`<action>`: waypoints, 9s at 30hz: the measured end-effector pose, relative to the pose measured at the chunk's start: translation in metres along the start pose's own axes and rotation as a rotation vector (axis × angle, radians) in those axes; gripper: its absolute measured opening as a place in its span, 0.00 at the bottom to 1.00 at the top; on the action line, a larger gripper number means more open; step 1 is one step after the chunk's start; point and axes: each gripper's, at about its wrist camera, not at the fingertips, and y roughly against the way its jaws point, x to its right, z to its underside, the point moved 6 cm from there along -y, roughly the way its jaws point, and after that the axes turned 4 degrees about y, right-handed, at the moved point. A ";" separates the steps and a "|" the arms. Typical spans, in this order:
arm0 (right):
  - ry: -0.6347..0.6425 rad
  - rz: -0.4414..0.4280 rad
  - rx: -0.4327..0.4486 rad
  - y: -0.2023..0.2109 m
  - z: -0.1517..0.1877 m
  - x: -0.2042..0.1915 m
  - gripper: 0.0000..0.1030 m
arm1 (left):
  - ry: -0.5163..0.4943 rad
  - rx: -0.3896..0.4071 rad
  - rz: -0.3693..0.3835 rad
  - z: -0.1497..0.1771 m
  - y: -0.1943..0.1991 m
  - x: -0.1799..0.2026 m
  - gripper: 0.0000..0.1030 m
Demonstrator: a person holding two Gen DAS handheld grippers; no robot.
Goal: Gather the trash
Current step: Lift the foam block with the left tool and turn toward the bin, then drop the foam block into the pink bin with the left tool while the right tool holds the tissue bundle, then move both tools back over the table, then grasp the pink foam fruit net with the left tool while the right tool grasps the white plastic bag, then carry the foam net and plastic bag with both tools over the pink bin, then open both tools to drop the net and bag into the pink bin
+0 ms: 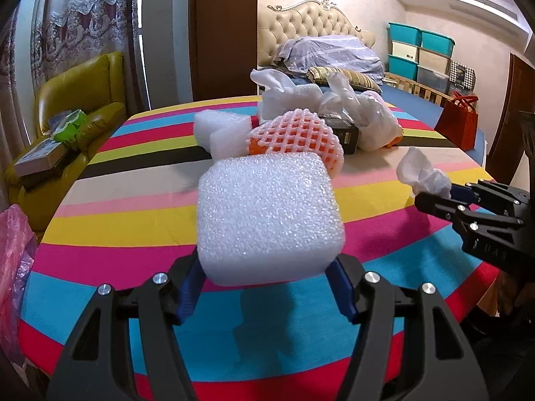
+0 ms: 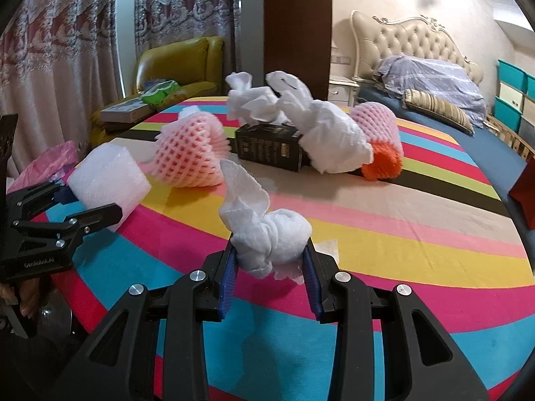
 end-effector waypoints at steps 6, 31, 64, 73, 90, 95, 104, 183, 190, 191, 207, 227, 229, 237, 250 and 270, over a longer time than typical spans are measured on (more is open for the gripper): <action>0.043 -0.023 0.009 0.003 -0.004 -0.015 0.34 | 0.025 0.017 -0.026 0.000 0.009 -0.011 0.61; 0.332 -0.166 -0.007 -0.017 -0.040 -0.123 0.34 | 0.104 0.121 -0.201 0.023 0.079 -0.100 0.61; 0.446 -0.576 -0.002 -0.069 -0.170 -0.383 0.36 | 0.453 0.132 -0.592 0.048 0.193 -0.362 0.62; 0.423 -0.687 0.012 -0.079 -0.196 -0.435 0.53 | 0.492 0.092 -0.612 0.065 0.180 -0.379 0.63; 0.292 -0.476 0.109 -0.054 -0.187 -0.292 0.75 | 0.425 0.132 -0.628 0.075 0.180 -0.323 0.96; 0.270 -0.307 0.048 -0.061 -0.151 -0.224 0.76 | 0.327 0.122 -0.560 0.056 0.155 -0.274 0.96; 0.133 -0.139 0.042 -0.032 -0.104 -0.091 0.76 | 0.154 0.044 -0.274 0.022 0.077 -0.150 0.96; -0.075 0.099 -0.018 -0.015 -0.010 0.064 0.27 | 0.027 -0.041 0.021 -0.016 -0.017 0.005 0.40; -0.049 0.065 -0.012 -0.011 -0.010 0.045 0.27 | 0.017 -0.024 0.005 -0.012 -0.008 0.002 0.40; -0.041 0.061 -0.009 -0.011 -0.011 0.041 0.27 | 0.014 -0.020 0.000 -0.011 -0.006 0.002 0.40; 0.082 -0.006 0.015 -0.001 -0.010 -0.021 0.27 | 0.015 0.049 -0.111 0.011 0.037 -0.037 0.41; 0.286 -0.124 0.019 -0.011 -0.037 -0.105 0.27 | 0.129 0.096 -0.240 0.027 0.092 -0.116 0.42; 0.297 -0.146 0.015 -0.015 -0.043 -0.116 0.27 | 0.133 0.101 -0.245 0.027 0.098 -0.123 0.42; 0.353 -0.200 0.022 -0.028 -0.070 -0.159 0.27 | 0.150 0.154 -0.301 0.018 0.132 -0.152 0.43; 0.455 -0.282 0.041 -0.049 -0.118 -0.246 0.27 | 0.249 0.199 -0.444 0.017 0.185 -0.237 0.43; 0.429 -0.508 0.006 -0.075 -0.208 -0.408 0.28 | 0.413 0.133 -0.539 0.041 0.212 -0.360 0.45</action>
